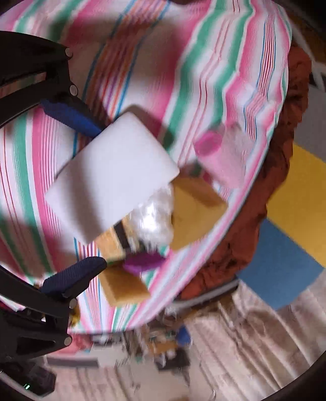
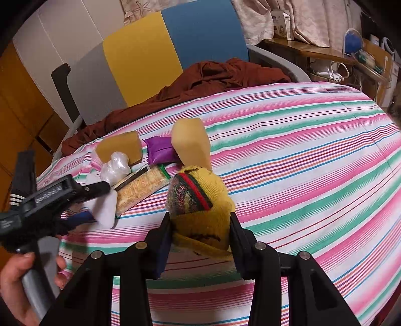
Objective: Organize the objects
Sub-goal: 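Grasp the white foam block with the left gripper while the right holds the sock, then carry the white block and the yellow sock over the gold tray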
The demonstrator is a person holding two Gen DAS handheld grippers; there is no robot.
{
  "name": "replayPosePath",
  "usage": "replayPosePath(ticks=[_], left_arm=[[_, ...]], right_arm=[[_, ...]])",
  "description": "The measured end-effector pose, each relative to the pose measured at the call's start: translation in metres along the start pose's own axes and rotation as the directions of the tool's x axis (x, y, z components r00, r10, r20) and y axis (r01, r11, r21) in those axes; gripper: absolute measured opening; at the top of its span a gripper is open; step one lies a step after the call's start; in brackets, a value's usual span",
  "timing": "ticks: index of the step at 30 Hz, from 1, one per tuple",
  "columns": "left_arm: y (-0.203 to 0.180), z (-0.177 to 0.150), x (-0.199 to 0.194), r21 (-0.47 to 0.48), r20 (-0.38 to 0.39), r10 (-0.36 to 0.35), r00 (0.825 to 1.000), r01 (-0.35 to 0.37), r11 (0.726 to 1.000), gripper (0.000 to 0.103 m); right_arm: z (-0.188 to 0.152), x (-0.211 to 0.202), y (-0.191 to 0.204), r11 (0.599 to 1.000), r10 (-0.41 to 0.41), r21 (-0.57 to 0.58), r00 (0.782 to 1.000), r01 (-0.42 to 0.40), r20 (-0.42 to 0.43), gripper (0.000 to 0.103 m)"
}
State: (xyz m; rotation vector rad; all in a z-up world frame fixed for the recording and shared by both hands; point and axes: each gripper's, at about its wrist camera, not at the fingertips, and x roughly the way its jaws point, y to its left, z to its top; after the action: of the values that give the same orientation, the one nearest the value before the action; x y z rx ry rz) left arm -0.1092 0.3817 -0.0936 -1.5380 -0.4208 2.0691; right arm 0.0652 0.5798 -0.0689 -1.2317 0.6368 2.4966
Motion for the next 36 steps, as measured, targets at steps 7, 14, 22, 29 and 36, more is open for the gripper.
replayPosePath(ticks=[7,14,22,29,36], left_arm=[[0.014,-0.006,-0.006,0.021,0.002,-0.031,1.000,0.031,0.999,0.065],[0.021,-0.022,-0.027,0.065,0.037,-0.073,0.997,0.071,0.995,0.064],[0.035,-0.044,-0.051,0.097,0.026,-0.117,0.993,0.114,0.989,0.064],[0.041,-0.052,-0.080,0.121,0.050,-0.146,0.988,0.139,0.983,0.064],[0.052,-0.058,-0.116,0.156,0.090,-0.161,0.983,0.145,0.977,0.064]], right_arm=[[0.000,0.003,0.001,1.000,0.000,-0.008,1.000,0.000,-0.008,0.043],[-0.001,0.003,0.004,1.000,0.003,-0.025,1.000,-0.003,-0.002,0.043],[-0.004,0.004,0.010,0.998,-0.006,-0.059,1.000,0.006,0.002,0.043],[-0.009,0.005,0.022,0.993,0.004,-0.122,1.000,-0.004,0.002,0.043],[-0.017,0.008,0.038,0.981,0.019,-0.192,1.000,-0.019,-0.004,0.043]])
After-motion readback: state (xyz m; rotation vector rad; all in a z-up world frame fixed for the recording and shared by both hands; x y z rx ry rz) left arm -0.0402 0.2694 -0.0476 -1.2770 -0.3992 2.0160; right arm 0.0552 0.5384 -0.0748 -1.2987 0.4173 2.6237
